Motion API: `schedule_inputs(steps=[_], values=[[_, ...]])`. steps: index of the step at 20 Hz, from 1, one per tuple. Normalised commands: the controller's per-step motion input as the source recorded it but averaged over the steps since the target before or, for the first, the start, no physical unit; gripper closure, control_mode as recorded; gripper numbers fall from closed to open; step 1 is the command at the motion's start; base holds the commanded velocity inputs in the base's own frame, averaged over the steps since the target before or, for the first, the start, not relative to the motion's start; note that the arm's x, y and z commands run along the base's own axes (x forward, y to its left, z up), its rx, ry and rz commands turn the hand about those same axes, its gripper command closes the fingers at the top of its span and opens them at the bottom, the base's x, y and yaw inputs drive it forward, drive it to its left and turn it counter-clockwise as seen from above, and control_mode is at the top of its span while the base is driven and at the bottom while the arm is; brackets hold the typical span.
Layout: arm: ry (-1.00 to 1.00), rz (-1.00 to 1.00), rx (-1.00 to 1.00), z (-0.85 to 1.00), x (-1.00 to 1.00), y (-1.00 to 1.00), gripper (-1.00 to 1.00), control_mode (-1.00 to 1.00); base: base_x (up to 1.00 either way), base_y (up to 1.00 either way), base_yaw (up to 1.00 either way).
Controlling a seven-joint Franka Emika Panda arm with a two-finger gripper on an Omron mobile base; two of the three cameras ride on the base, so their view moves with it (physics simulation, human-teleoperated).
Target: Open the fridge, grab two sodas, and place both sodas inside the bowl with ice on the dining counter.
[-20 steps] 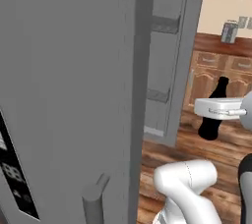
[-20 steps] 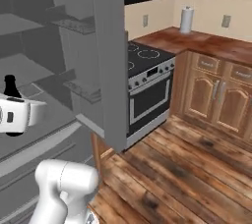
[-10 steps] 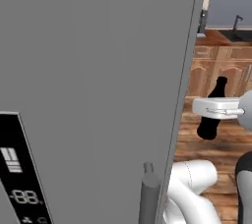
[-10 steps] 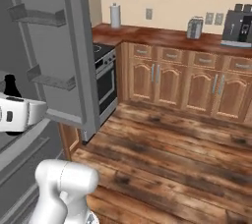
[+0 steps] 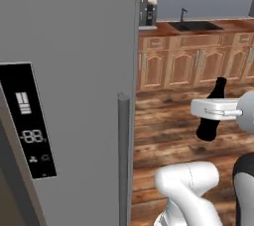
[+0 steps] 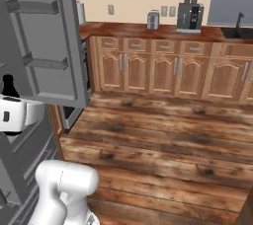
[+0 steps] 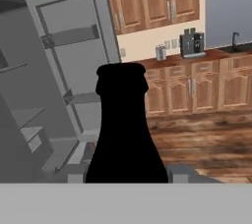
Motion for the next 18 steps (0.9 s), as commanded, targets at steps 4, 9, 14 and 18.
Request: schedule_inputs(steps=[4,9,14,18], values=[[0.0,0.0,0.0,0.0,0.0,0.0,1.0,1.0,-0.47,-0.49,-0.27],[0.0,0.0,0.0,0.0,0.0,0.0,1.0,1.0,-0.73,-0.53,-0.25],[0.0,0.0,0.0,0.0,0.0,0.0,1.0,1.0,-0.96,-0.49,-0.22],[0.0,0.0,0.0,0.0,0.0,0.0,1.0,1.0,-1.0,-0.42,-0.21]])
